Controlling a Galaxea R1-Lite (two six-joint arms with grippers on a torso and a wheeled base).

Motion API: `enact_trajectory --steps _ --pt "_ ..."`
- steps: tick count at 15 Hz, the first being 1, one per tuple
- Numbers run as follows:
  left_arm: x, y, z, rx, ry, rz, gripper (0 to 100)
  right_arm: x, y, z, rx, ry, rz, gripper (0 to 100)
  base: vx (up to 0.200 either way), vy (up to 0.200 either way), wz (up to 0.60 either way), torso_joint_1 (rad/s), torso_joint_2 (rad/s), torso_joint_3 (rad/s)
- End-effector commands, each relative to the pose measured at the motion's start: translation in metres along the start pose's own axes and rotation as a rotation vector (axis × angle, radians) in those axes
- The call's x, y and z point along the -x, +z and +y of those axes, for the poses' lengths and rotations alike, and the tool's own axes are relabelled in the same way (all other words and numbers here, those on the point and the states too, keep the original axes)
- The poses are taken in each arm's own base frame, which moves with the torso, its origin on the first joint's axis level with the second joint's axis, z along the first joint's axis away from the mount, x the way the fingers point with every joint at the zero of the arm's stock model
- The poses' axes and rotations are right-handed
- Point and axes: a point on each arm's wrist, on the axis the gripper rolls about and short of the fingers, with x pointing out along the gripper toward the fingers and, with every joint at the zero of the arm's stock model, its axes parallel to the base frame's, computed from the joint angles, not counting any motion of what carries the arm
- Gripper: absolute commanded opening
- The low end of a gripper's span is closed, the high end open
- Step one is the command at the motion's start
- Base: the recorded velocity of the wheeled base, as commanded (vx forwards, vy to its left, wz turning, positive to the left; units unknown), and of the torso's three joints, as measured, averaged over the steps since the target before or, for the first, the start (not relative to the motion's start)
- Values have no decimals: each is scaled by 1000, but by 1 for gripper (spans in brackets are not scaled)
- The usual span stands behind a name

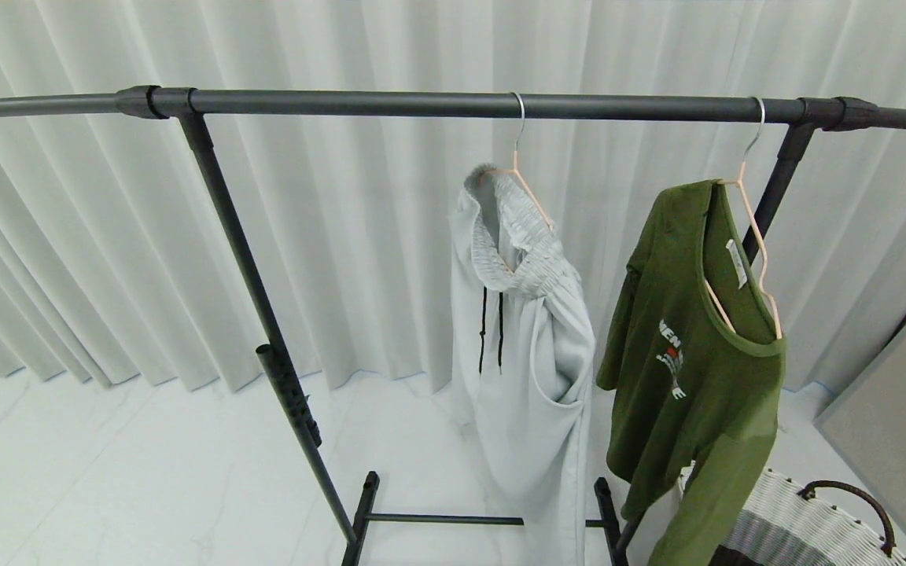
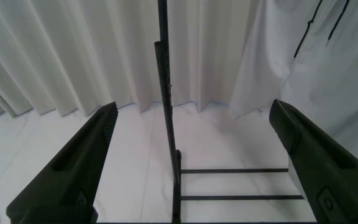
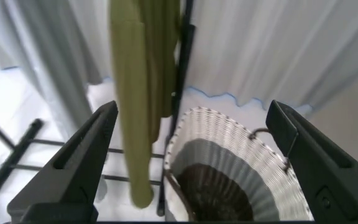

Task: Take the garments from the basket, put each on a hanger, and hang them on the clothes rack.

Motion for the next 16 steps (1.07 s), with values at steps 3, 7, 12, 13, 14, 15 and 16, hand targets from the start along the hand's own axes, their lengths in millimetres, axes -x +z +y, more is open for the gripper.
enact_trajectory --steps 3,7,12,13,14,15,16 --pt "0 0 0 42 6 2 100 6 -2 0 6 45 -79 100 0 0 0 0 0 0" --pt "0 0 0 42 6 2 100 7 1 -4 -103 -164 -113 100 0 0 0 0 0 0" --pt "0 0 0 42 6 2 100 7 1 -2 -142 -67 -106 100 0 0 0 0 0 0" --pt "0 0 0 42 6 2 100 7 0 -2 -123 -76 -98 100 0 0 0 0 0 0" --pt "0 0 0 42 6 2 100 7 1 -3 -81 -112 -107 100 0 0 0 0 0 0" --pt "0 0 0 42 6 2 100 8 2 -6 -36 -243 -110 100 0 0 0 0 0 0" --pt "0 0 0 42 6 2 100 8 1 -9 -34 -389 -98 100 0 0 0 0 0 0"
